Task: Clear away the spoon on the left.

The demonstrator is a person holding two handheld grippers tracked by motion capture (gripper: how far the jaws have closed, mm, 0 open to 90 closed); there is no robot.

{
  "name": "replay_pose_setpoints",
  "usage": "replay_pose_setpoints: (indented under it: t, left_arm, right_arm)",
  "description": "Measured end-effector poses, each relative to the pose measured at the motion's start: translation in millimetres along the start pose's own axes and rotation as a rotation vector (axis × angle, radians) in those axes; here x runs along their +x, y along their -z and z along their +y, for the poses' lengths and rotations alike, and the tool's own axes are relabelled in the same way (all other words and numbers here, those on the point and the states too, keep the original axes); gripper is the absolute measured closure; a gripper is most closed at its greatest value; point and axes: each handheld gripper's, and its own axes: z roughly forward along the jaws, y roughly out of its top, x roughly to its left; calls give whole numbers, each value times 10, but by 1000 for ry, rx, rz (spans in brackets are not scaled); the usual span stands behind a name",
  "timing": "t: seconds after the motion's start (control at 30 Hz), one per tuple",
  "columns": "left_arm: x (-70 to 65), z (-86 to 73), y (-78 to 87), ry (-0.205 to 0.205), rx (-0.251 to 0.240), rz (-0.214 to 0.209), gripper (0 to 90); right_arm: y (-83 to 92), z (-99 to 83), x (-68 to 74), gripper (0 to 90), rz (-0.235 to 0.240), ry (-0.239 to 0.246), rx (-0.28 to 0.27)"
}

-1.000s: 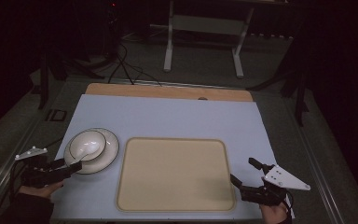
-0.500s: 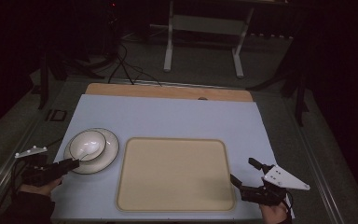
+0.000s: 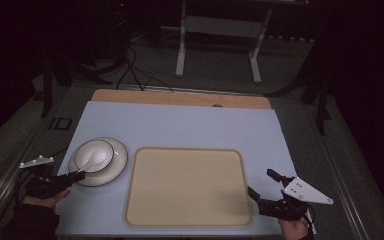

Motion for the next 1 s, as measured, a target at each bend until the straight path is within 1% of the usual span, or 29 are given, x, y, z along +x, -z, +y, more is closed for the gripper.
replay_pose_setpoints:
  t: [0.03, 0.13, 0.33, 0.4, 0.5, 0.53, 0.6, 0.63, 0.7, 0.77, 0.9, 0.93, 1.0]
  left_arm:
    - [-5, 2, -1, -2, -2, 0, 842]
    - [-34, 8, -5, -28, 1, 17, 852]
    - [-48, -8, -4, -42, -18, 39, 857]
    - [-60, -7, 2, -45, -22, 37, 858]
    - [-71, 5, 18, -37, -28, 25, 857]
    - [-82, 9, 27, -43, -31, 33, 857]
    - [-95, 13, 38, -52, -31, 34, 857]
    - [-109, 15, 44, -58, -32, 43, 858]
    - [-121, 20, 58, -62, -30, 37, 858]
    - [-139, 21, 72, -70, -33, 50, 859]
    - [-163, 23, 103, -74, -38, 39, 858]
    - [-169, 18, 107, -71, -48, 44, 858]
    - [-174, 19, 116, -69, -46, 37, 858]
  right_arm:
    - [-1, 0, 0, 131, 1, 0, 1]
    - [-3, -2, -1, 132, 1, -3, 2]
    - [1, -3, -6, 132, 1, -8, 2]
    - [2, -3, -8, 131, 0, -9, 3]
    - [0, -4, -10, 132, 0, -10, 3]
    - [0, -5, -11, 132, 0, -10, 4]
    - [0, -4, -12, 132, 1, -10, 4]
    - [1, -4, -11, 131, 0, -10, 4]
    - [3, -4, -12, 131, 0, -10, 4]
    - [3, -5, -13, 132, 0, -11, 4]
    - [2, -5, -16, 132, 0, -11, 4]
    - [3, -4, -15, 132, 2, -12, 4]
    - [6, -3, -13, 132, 1, -12, 4]
